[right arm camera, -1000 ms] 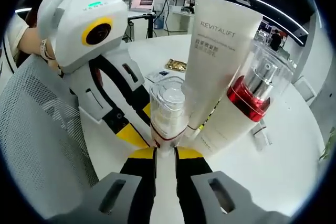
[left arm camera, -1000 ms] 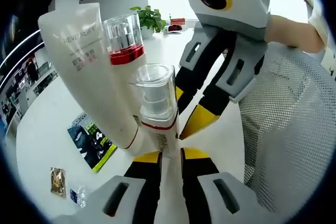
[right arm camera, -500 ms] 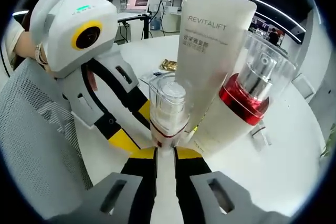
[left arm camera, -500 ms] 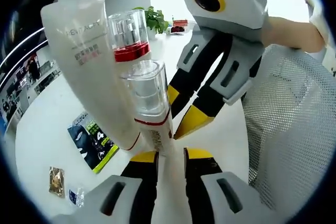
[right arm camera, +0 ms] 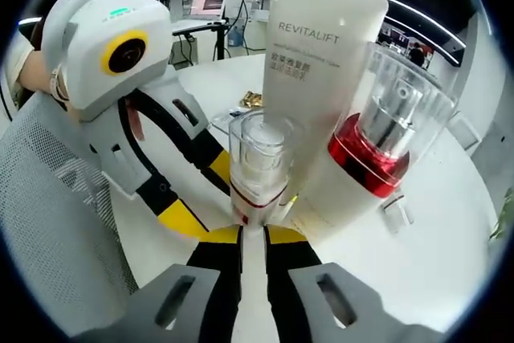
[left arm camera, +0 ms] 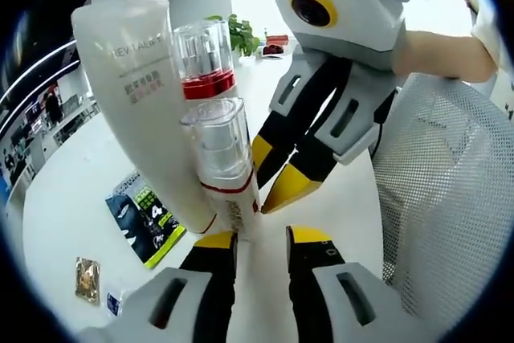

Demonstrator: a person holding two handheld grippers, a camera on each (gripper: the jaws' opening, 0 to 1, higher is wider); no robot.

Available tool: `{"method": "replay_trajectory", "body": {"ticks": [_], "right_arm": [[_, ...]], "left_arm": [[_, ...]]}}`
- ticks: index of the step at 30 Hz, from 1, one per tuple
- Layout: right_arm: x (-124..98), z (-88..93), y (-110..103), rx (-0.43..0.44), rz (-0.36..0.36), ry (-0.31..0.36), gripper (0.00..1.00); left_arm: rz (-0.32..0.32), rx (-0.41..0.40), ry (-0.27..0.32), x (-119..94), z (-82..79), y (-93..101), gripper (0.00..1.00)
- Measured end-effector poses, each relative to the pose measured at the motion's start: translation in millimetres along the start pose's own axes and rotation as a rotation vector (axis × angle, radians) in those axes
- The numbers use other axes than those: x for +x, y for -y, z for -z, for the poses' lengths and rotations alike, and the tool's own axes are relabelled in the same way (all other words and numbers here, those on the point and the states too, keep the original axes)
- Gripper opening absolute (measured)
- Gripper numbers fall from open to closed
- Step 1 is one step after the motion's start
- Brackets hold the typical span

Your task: Arrange the skincare products in the storage area until every visible bottle or jar stands upright without overlapping.

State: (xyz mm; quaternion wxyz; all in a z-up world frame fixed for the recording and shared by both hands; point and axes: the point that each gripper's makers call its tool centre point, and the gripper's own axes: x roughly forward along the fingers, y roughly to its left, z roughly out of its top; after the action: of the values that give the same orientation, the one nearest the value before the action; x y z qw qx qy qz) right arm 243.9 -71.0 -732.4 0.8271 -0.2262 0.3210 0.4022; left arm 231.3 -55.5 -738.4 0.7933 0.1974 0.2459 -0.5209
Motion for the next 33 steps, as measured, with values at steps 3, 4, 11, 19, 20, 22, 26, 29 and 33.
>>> {"method": "replay_trajectory", "body": {"ticks": [3, 4, 11, 19, 20, 22, 26, 29, 33], "right_arm": [[1, -1.0, 4, 0.002, 0.012, 0.006, 0.09], [1, -1.2, 4, 0.003, 0.011, 0.006, 0.09], [1, -1.3, 5, 0.001, 0.011, 0.006, 0.09], [0, -0.9, 4, -0.001, 0.013, 0.006, 0.09], [-1, -1.1, 4, 0.001, 0.011, 0.006, 0.09], [-3, -1.9, 4, -0.002, 0.009, 0.008, 0.09], [-11, 0.6, 6, -0.006, 0.011, 0.006, 0.11], [-20, 5.2, 7, -0.003, 0.008, -0.003, 0.12], [-35, 11.3, 9, 0.013, 0.028, 0.009, 0.16]], "left_arm": [[0.002, 0.001, 0.007, 0, -2.3, 1.0, 0.21], [0.002, 0.001, 0.006, 0, -2.3, 1.0, 0.22], [0.01, 0.014, 0.003, 1, -1.4, 2.9, 0.24], [0.016, 0.023, 0.002, 3, -0.7, 3.4, 0.27], [0.015, 0.023, 0.002, 2, -0.7, 3.4, 0.27], [0.018, 0.022, 0.001, 0, -0.8, 3.3, 0.28], [0.012, 0.025, 0.007, -7, -3.0, 2.0, 0.28], [0.011, 0.017, 0.006, -12, -3.3, 0.1, 0.29], [0.012, -0.013, -0.008, -24, -1.2, 1.1, 0.31]]}}
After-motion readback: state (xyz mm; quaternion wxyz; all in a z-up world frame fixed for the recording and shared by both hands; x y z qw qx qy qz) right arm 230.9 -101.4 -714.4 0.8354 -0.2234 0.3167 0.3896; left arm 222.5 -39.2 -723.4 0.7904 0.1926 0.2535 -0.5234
